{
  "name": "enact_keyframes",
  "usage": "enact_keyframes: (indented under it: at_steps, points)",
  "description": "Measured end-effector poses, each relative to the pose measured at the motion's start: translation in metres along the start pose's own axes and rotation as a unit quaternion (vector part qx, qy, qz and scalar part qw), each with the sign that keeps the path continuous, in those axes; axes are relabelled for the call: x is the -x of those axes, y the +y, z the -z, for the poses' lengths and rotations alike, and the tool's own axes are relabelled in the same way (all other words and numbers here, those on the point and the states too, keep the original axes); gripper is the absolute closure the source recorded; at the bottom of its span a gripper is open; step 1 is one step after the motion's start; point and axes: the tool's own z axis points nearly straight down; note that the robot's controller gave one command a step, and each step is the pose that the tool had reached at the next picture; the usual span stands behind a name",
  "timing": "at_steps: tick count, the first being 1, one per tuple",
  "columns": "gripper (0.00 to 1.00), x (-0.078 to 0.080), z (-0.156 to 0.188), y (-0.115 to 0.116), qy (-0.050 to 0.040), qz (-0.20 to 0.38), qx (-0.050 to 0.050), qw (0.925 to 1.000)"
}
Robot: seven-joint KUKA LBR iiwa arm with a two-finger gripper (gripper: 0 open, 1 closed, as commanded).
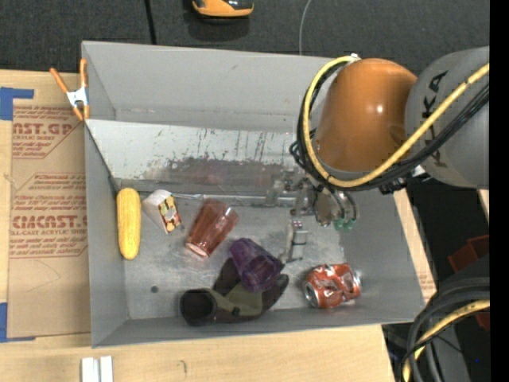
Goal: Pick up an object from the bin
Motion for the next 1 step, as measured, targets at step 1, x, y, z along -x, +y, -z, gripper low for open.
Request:
enact_keyframes:
  at_steps: [1]
  points:
    - [0.0, 0.0023, -0.0439, 0.0053, -0.0036, -0.027, 0.0, 0.9996]
